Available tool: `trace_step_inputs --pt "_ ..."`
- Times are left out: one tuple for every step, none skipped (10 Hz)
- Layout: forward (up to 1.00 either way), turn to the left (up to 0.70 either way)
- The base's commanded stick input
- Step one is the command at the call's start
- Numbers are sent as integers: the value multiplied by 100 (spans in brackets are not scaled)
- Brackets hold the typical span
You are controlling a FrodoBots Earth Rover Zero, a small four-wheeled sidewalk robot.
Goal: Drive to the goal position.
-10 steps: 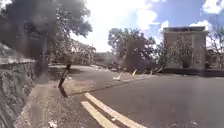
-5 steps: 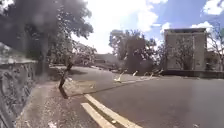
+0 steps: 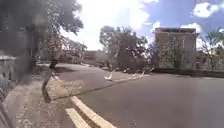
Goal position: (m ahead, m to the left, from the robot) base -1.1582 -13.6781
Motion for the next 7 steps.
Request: trace_step_inputs --pt "50 -20" --pt "50 0" --pt "50 0" --pt "50 0" --pt "50 0" --pt "50 -9" --pt "50 -35"
